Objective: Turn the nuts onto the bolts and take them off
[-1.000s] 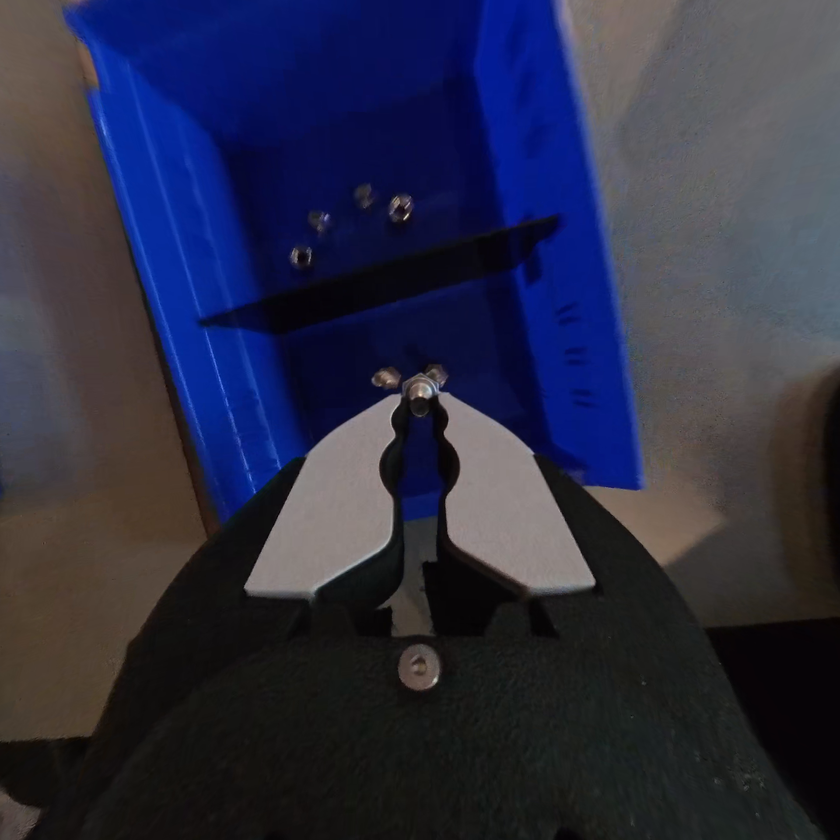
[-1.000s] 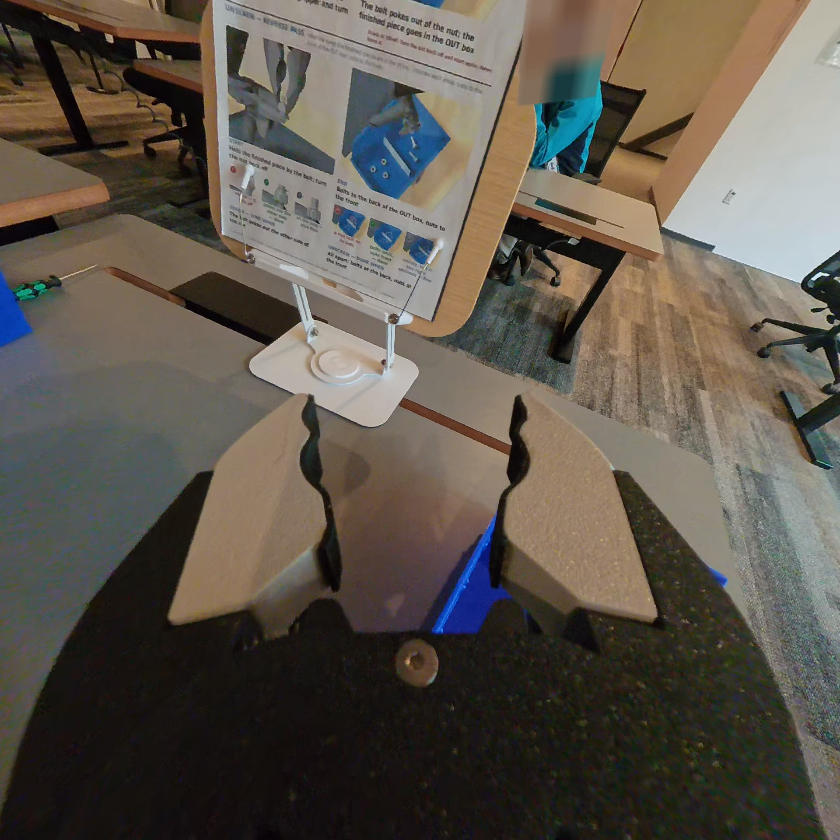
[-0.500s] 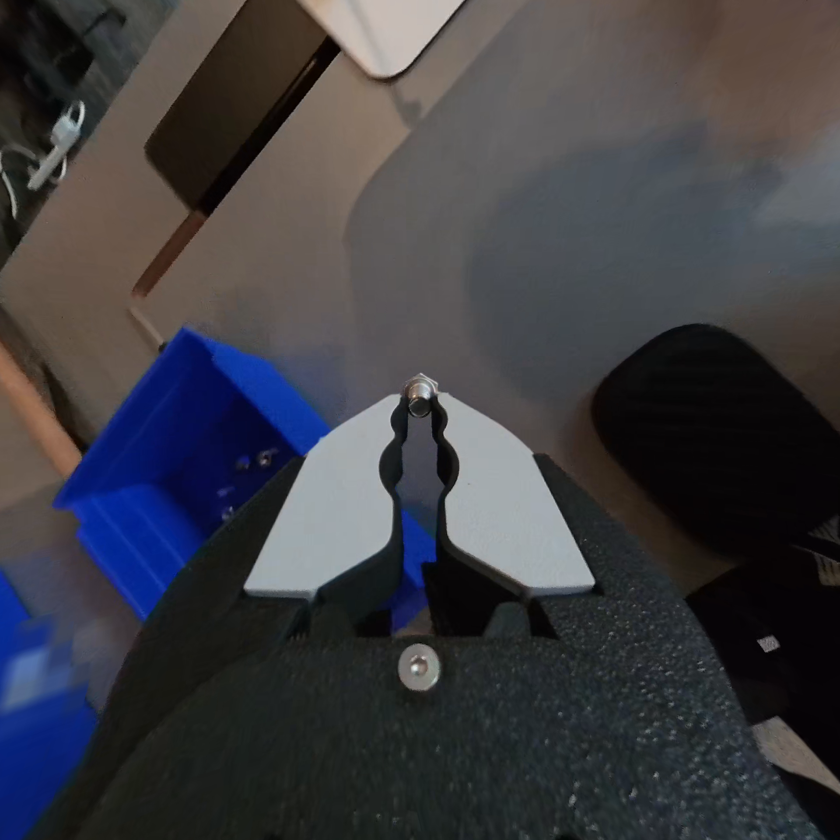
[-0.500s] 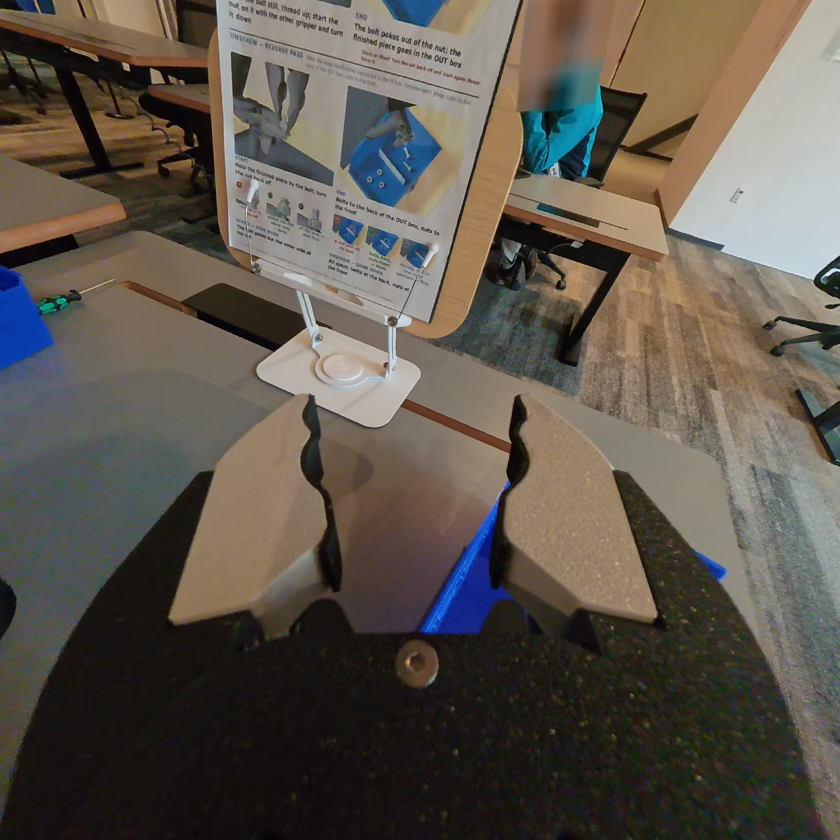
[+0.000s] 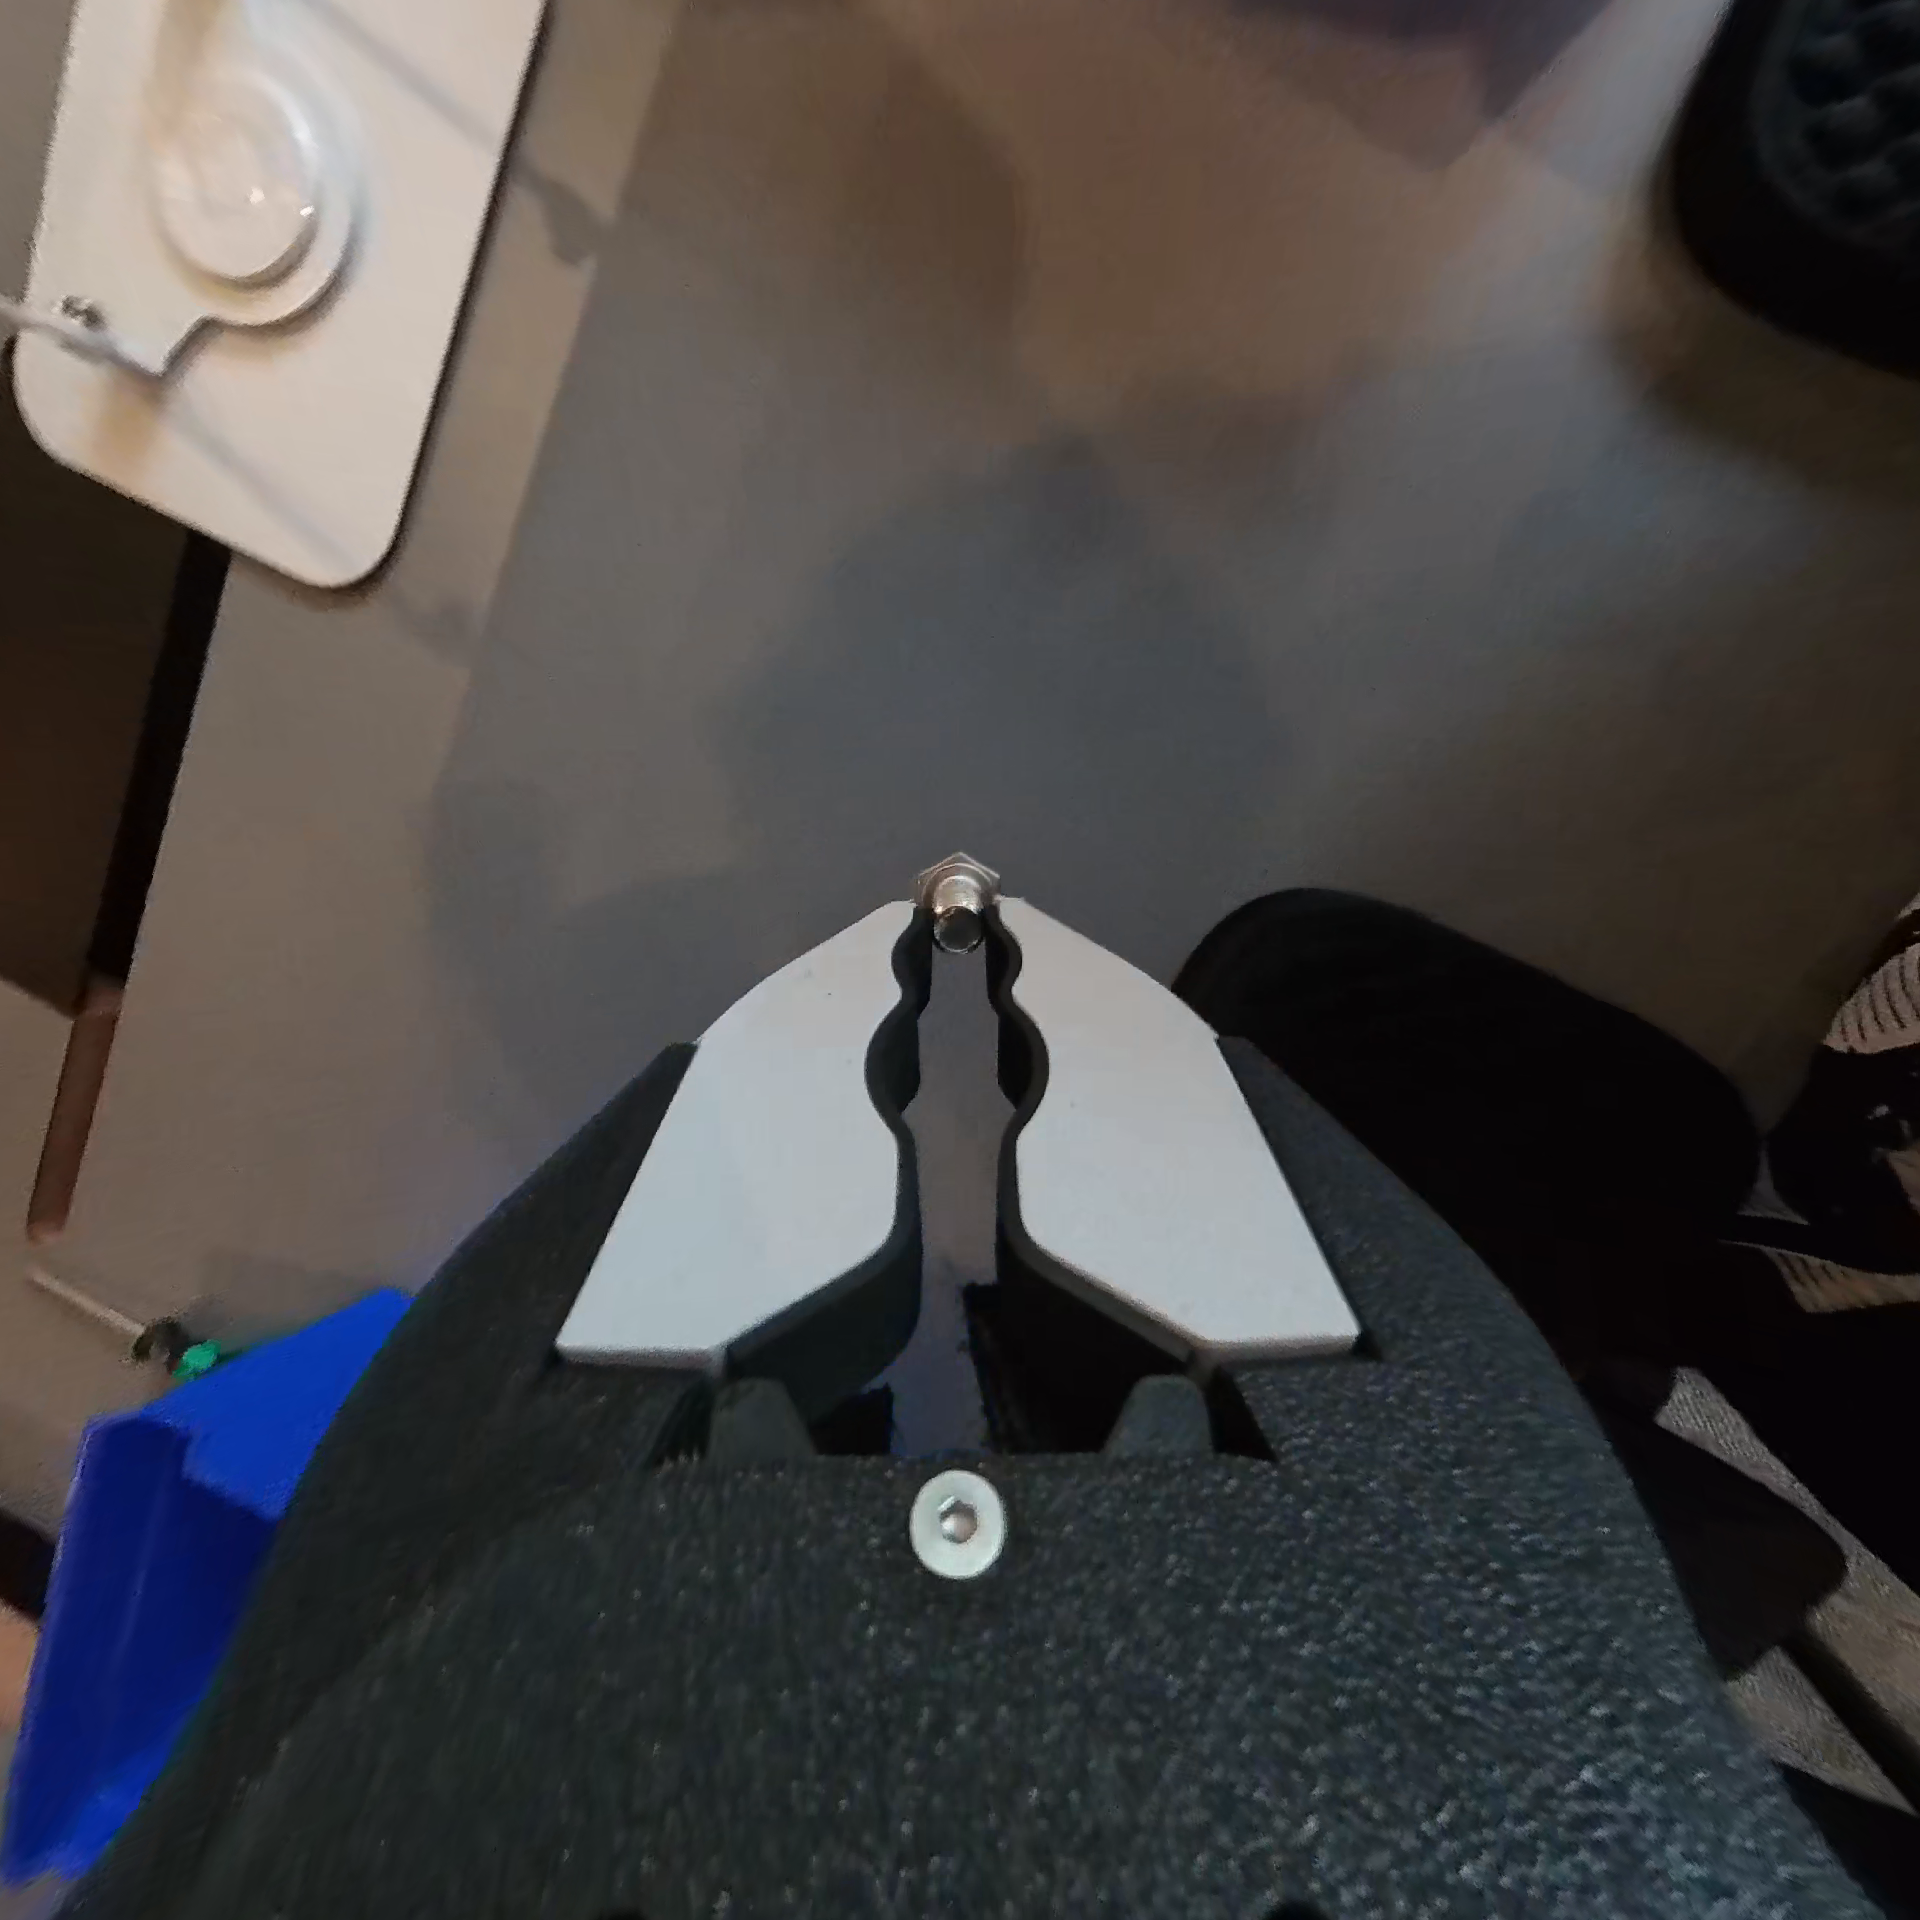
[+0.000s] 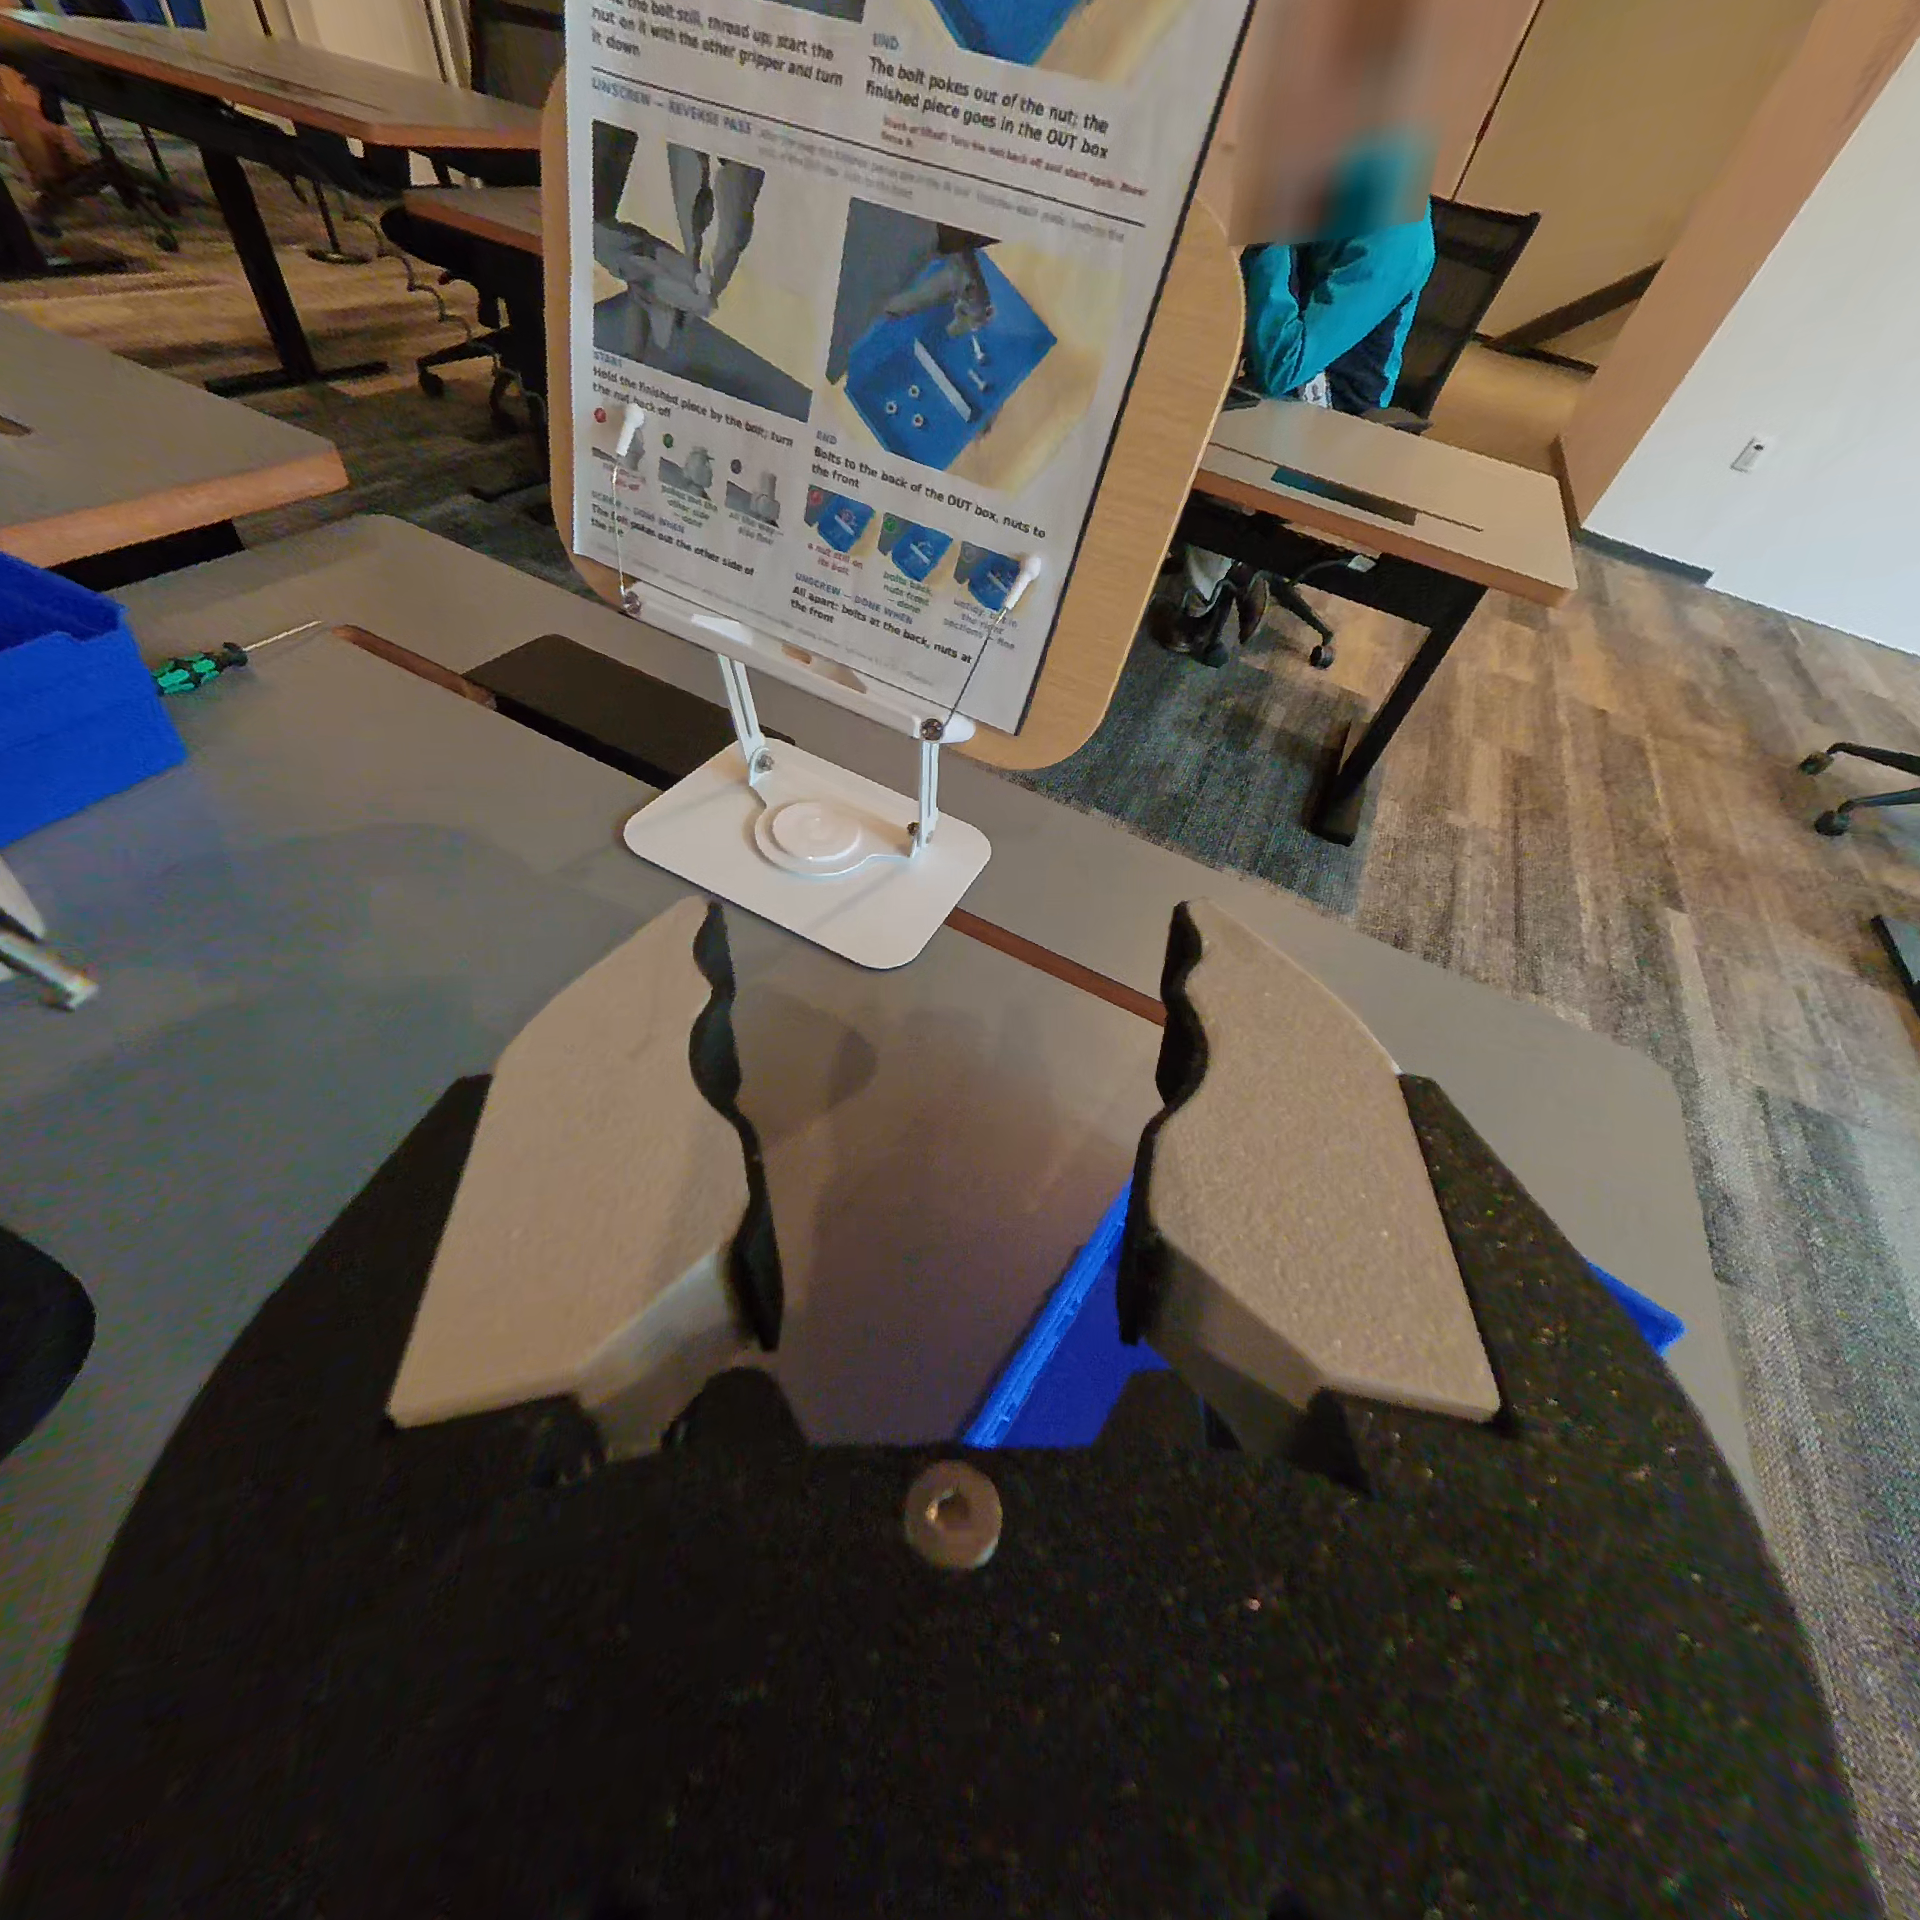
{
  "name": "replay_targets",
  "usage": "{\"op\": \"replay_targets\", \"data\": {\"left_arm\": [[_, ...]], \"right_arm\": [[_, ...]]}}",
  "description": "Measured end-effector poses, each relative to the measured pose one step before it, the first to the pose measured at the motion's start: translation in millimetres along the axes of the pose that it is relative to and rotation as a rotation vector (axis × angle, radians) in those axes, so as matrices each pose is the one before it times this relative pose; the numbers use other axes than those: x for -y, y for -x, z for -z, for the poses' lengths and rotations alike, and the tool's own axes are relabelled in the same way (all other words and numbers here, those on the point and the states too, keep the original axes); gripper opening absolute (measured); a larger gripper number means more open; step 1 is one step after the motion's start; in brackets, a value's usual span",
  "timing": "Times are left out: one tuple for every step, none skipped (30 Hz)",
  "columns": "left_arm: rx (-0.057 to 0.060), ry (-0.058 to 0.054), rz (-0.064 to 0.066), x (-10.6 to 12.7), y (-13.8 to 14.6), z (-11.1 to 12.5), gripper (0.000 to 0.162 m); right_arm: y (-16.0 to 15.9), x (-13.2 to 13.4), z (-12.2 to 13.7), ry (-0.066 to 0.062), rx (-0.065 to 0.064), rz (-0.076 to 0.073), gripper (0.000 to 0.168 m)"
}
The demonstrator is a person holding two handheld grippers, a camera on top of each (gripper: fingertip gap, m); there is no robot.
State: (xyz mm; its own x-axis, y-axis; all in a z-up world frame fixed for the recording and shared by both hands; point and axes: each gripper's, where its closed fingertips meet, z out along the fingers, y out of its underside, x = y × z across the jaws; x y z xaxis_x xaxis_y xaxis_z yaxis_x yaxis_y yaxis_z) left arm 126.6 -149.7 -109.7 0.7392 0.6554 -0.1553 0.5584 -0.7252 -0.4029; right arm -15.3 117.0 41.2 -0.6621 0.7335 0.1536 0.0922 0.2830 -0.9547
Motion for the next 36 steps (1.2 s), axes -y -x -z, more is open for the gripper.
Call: {"op": "replay_targets", "data": {"left_arm": [[-0.0123, 0.0031, -0.0126, 4.12, -4.14, -6.19, 0.01], [-0.0097, 0.0016, -0.011, 4.02, -3.46, -6.22, 0.01], [-0.0076, 0.0043, -0.0119, 3.32, -2.95, -6.22, 0.01], [-0.0071, 0.0069, -0.0103, 2.53, -2.69, -6.07, 0.01], [-0.0059, 0.0067, -0.0085, 2.22, -2.29, -6.07, 0.01], [-0.0059, 0.0033, -0.009, 2.18, -2.03, -5.88, 0.01], [-0.0133, 0.0033, -0.0069, 1.87, -2.71, -5.8, 0.01], [-0.0162, 0.0072, -0.0042, 1.02, -2.9, -5.74, 0.01], [-0.0066, 0.0074, -0.006, 0.78, -1.54, -5.51, 0.01], [-0.0017, 0.0094, -0.0058, 0.42, -0.82, -5.52, 0.01], [-0.0039, 0.0092, -0.0066, 0.29, -1.07, -5.33, 0.01], [-0.0072, 0.0049, -0.0062, 0.75, -1.51, -5.25, 0.01], [-0.0094, 0.0034, -0.0039, 0.97, -1.69, -5.06, 0.01], [-0.0078, 0.0052, -0.0056, 0.63, -1.34, -4.89, 0.01], [-0.0051, 0.0089, -0.0064, 0.06, -0.83, -4.69, 0.01], [-0.0027, 0.0077, -0.0062, 0.07, -0.25, -4.31, 0.01], [-0.0043, 0.003, -0.0055, 0.71, -0.4, -3.91, 0.01], [-0.0096, 0.0036, -0.0037, 0.5, -1.16, -3.6, 0.01], [-0.008, 0.0044, -0.0023, 0.23, -0.9, -3.07, 0.01], [-0.0017, 0.0037, -0.0016, 0.15, 0.06, -2.87, 0.01], [-0.0005, 0.007, -0.0006, -0.6, 0.21, -2.64, 0.01], [-0.0028, 0.0093, -0.0008, -1.19, -0.07, -2.8, 0.01], [-0.0033, 0.0055, 0.0001, -0.78, -0.15, -2.62, 0.01], [-0.0061, 0.0023, 0.0026, -0.44, -0.41, -2.43, 0.01], [-0.0084, 0.0006, 0.0024, -0.48, -0.69, -2.16, 0.01], [-0.0066, -0.0018, 0.0029, -0.28, -0.29, -1.78, 0.01], [-0.004, -0.0045, 0.0035, 0.04, 0.0, -1.55, 0.01], [-0.0049, -0.0028, 0.0034, -0.18, -0.1, -1.43, 0.01], [-0.0044, 0.0003, 0.002, -0.47, -0.26, -1.32, 0.01], [-0.0012, 0.0003, 0.0001, -0.4, -0.06, -1.13, 0.01], [-0.0027, 0.0007, 0.0002, -0.31, -0.3, -0.93, 0.01], [-0.0058, 0.0011, -0.0001, -0.25, -0.81, -0.62, 0.01], [-0.0044, -0.0005, 0.0012, 0.17, -0.46, -0.59, 0.01], [-0.0002, -0.0026, 0.0018, 0.32, 0.16, -0.5, 0.01], [-0.0007, -0.001, 0.0004, 0.11, 0.13, -0.69, 0.01], [-0.0057, 0.0031, -0.0006, -0.5, -0.58, -0.79, 0.01]], "right_arm": [[0.72, -0.11, -0.34, 0.0017, 0.0026, 0.002, 0.079], [0.55, -0.12, -0.31, 0.0013, 0.0023, 0.001, 0.079], [0.61, 0.02, -0.39, 0.0003, 0.0023, 0.0001, 0.079], [0.69, 0.04, -0.52, 0.0004, 0.0023, -0.0009, 0.079], [0.68, 0.0, -0.54, 0.001, 0.0024, 0.0003, 0.079], [0.85, -0.08, -0.58, 0.0014, 0.0023, 0.0029, 0.079], [0.81, -0.25, -0.48, 0.0027, 0.0022, 0.0032, 0.079], [0.65, -0.15, -0.37, 0.0022, 0.0019, 0.0026, 0.079], [0.52, -0.04, -0.17, 0.0005, 0.002, 0.0016, 0.079], [0.36, 0.21, -0.08, -0.0006, 0.0025, 0.0003, 0.079], [0.15, 0.02, 0.08, -0.0006, 0.0019, -0.0008, 0.079], [-0.09, 0.05, 0.0, -0.0008, 0.0002, -0.0014, 0.079], [-0.12, 0.08, 0.13, -0.0003, 0.0001, -0.0005, 0.079], [0.01, -0.16, 0.01, 0.0005, 0.0003, 0.0007, 0.079], [-0.18, -0.17, 0.07, 0.0012, 0.0, 0.0005, 0.079], [-0.13, -0.29, -0.05, 0.0017, -0.0001, 0.0, 0.079], [-0.31, -0.44, 0.04, 0.0016, -0.0004, 0.0001, 0.079], [-0.38, -0.19, 0.13, 0.001, -0.0014, -0.0002, 0.079], [-0.58, -0.09, 0.1, 0.0, -0.0018, -0.0011, 0.079], [-0.32, -0.03, 0.09, -0.0004, -0.0008, -0.0009, 0.079], [-0.23, -0.18, -0.02, 0.0003, 0.0, -0.0004, 0.079], [-0.29, -0.24, -0.03, 0.0011, -0.0011, -0.0005, 0.079], [-0.37, -0.14, -0.01, 0.001, -0.0014, -0.0002, 0.079], [-0.18, -0.16, -0.06, 0.0006, -0.001, 0.0, 0.079], [0.01, -0.07, -0.01, 0.0008, -0.0003, 0.0003, 0.079], [-0.09, -0.09, 0.01, 0.0009, -0.0008, 0.0008, 0.079], [-0.15, -0.18, -0.03, 0.0009, -0.0013, 0.001, 0.079], [-0.09, 0.01, 0.09, 0.0008, -0.0015, 0.0003, 0.079], [-0.22, -0.01, 0.0, 0.0001, -0.0015, 0.0003, 0.079], [-0.18, 0.05, 0.17, 0.0001, -0.0011, 0.0002, 0.079], [-0.23, -0.01, -0.06, 0.0001, -0.0014, -0.0003, 0.079], [-0.08, -0.07, -0.15, 0.0001, -0.0009, -0.0002, 0.079], [-0.02, -0.16, -0.17, 0.0009, 0.0003, 0.0002, 0.079], [-0.04, -0.22, -0.18, 0.0016, -0.0005, 0.0002, 0.079], [-0.08, -0.18, -0.25, 0.0015, -0.0009, 0.0008, 0.08], [0.06, -0.28, -0.21, 0.0015, -0.0003, 0.001, 0.08]]}}
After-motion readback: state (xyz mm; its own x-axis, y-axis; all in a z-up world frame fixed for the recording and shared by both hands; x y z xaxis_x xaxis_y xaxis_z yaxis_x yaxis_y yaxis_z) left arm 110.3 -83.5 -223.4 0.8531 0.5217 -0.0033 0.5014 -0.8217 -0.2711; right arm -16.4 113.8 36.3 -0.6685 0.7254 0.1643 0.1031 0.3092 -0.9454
